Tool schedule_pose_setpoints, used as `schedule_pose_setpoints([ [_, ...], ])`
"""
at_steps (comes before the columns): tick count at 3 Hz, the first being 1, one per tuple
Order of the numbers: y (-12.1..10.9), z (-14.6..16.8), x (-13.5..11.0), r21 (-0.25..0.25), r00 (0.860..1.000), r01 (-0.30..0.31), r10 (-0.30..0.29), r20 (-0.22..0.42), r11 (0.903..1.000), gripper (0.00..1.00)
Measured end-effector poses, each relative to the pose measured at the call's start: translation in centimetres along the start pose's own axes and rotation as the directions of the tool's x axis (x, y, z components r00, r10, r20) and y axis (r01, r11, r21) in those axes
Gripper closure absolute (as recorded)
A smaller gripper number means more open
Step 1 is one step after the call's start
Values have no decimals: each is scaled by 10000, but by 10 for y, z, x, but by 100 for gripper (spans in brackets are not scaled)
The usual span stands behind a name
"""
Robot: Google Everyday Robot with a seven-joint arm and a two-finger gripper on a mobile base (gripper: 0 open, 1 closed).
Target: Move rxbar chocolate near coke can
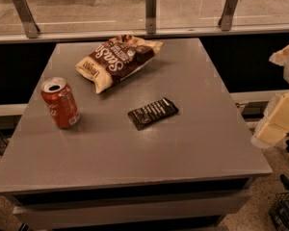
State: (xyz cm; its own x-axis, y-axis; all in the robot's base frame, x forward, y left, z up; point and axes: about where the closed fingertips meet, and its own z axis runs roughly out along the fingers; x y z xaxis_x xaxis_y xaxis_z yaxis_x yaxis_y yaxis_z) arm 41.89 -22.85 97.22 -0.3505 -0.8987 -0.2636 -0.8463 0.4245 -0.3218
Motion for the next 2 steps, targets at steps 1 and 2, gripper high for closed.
schedule_pose_setpoints([
  [1, 3, 0, -10, 94, 9988, 306, -302, -385, 9995, 0],
  [2, 7, 2, -24, 90, 9942, 715, -705, -810, 9974, 0],
])
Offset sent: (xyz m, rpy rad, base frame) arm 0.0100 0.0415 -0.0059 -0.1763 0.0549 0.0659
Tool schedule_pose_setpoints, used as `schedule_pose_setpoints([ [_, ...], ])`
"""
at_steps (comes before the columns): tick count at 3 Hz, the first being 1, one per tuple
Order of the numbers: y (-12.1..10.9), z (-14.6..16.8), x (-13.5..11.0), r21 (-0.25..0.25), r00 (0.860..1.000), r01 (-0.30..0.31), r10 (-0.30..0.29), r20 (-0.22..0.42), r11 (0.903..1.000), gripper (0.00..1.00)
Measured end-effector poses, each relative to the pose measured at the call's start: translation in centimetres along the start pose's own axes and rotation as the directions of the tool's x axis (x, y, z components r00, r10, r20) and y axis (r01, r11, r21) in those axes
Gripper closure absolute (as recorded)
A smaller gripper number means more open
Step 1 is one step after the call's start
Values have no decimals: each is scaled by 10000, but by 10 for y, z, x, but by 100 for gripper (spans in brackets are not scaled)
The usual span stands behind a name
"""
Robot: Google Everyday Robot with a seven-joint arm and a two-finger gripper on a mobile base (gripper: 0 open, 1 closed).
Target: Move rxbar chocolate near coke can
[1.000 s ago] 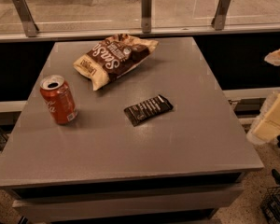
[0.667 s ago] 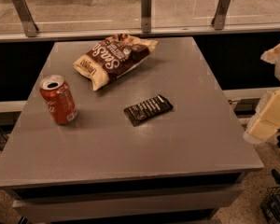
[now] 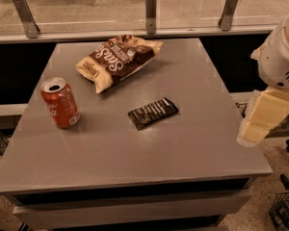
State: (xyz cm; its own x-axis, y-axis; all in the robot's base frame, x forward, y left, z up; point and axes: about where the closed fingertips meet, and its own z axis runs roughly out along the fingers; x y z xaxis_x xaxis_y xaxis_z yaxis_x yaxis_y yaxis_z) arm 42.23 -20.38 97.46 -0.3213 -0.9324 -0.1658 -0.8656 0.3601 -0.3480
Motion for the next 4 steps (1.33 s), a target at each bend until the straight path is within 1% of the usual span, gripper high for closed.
schedule_pose_setpoints([
  [1, 4, 4, -19, -168, 9978, 574, -579, -325, 9982, 0],
  [2, 7, 12, -42, -449, 9898, 1245, -1272, -638, 9912, 0],
  [3, 9, 20, -66, -678, 9787, 1846, -1897, -789, 9805, 0],
  [4, 11, 27, -85, -860, 9675, 2346, -2412, -764, 9683, 0],
])
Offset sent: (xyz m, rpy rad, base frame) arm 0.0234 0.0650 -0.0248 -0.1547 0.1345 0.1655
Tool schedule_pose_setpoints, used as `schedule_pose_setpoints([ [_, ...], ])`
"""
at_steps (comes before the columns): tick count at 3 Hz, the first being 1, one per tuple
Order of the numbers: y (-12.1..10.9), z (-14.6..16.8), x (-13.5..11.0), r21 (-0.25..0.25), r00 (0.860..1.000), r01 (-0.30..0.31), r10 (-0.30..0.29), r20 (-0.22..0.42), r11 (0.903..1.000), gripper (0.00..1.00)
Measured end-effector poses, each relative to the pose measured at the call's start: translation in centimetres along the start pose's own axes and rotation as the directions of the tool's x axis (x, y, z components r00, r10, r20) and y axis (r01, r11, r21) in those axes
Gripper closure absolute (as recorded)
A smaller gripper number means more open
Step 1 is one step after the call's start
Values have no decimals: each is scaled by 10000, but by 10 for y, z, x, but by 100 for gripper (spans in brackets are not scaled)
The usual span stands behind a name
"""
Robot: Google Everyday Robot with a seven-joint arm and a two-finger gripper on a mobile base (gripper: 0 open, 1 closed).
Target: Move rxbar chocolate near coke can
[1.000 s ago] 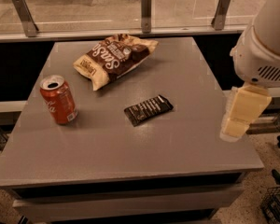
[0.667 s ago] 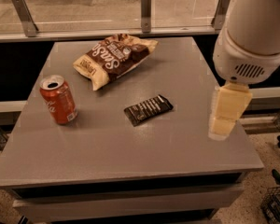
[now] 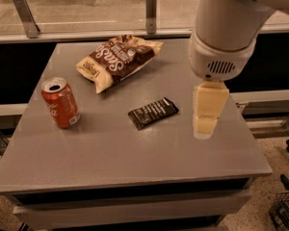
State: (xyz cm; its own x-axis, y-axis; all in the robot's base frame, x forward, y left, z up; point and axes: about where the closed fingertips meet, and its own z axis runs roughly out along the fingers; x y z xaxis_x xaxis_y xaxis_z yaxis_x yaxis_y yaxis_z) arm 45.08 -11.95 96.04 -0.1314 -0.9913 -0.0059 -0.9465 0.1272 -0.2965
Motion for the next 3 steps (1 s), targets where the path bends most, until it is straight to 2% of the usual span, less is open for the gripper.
schedule_pose_setpoints([
  [1, -4, 8, -18, -107, 9979, 606, -603, 257, 9981, 0],
  [2, -9, 19, -36, -262, 9900, 1246, -1225, 697, 9919, 0],
  [3, -14, 22, -50, -79, 9784, 1794, -1776, 1059, 9837, 0],
])
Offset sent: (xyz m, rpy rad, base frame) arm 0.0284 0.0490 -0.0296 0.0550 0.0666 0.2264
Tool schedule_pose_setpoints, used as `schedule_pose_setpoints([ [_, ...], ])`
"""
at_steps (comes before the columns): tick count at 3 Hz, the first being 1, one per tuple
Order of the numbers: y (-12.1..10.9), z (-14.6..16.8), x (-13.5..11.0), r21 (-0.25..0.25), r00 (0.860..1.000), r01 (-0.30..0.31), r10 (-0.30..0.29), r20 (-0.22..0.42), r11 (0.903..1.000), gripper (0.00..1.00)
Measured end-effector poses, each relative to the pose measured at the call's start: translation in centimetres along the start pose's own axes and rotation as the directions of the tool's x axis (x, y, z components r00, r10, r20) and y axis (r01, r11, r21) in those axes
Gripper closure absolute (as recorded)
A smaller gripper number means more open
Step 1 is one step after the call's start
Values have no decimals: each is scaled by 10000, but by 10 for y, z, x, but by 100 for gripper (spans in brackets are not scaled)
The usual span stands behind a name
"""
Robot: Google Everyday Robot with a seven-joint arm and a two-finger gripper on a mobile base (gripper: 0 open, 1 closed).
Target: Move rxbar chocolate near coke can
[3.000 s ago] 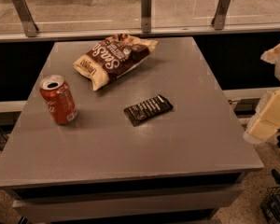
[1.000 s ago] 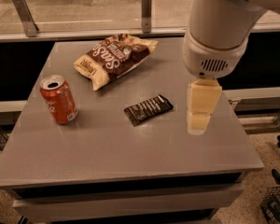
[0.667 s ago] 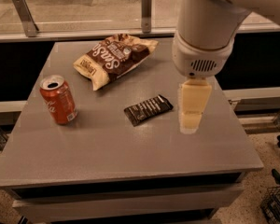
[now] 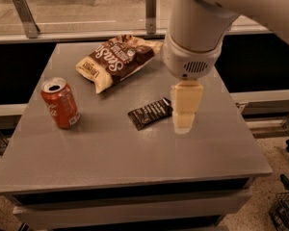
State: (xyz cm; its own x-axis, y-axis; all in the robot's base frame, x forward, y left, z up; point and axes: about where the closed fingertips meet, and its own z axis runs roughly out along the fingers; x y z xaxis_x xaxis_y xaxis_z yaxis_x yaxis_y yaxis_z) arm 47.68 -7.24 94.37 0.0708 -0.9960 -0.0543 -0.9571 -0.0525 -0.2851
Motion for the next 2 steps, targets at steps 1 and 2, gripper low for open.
schedule_pose_setpoints([
  [1, -7, 5, -9, 303, 9984, 432, -442, 357, 9986, 0],
  [2, -16, 14, -9, 573, 9965, 703, -727, 421, 9959, 0],
])
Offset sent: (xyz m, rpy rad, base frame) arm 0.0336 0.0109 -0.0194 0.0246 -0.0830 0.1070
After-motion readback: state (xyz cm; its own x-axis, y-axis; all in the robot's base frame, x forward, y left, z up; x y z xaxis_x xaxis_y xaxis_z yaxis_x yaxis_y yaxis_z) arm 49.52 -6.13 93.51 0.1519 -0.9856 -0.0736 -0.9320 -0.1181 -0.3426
